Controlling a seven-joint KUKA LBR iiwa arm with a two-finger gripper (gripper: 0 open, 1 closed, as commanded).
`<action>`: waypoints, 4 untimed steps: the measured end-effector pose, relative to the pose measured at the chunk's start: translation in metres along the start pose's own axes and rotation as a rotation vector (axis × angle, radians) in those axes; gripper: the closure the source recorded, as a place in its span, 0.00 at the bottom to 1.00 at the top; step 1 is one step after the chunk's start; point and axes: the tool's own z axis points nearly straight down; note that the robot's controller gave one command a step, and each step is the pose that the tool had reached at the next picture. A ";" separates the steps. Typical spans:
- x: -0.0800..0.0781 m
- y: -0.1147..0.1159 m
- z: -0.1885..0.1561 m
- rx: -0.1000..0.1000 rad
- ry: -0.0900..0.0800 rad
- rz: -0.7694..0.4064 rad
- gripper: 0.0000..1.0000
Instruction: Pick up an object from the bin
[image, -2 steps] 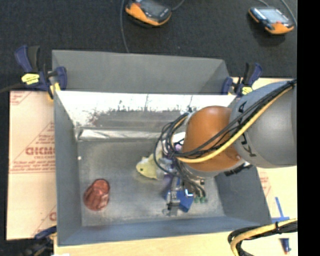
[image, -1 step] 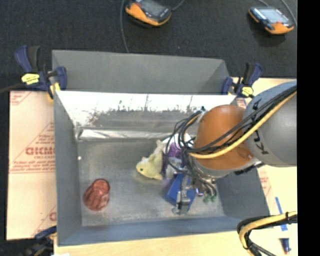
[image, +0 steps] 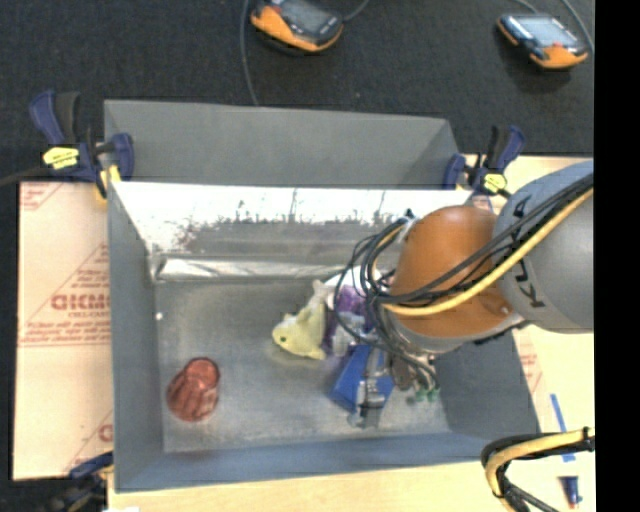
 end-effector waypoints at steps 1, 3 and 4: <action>-0.006 -0.009 -0.010 0.000 -0.003 0.284 0.00; -0.028 -0.014 0.073 -0.004 -0.015 0.277 0.00; -0.033 -0.012 0.019 -0.001 -0.006 0.153 0.00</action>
Offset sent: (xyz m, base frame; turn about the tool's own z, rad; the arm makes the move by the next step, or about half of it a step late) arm 0.0431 -0.0242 -0.0632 0.1336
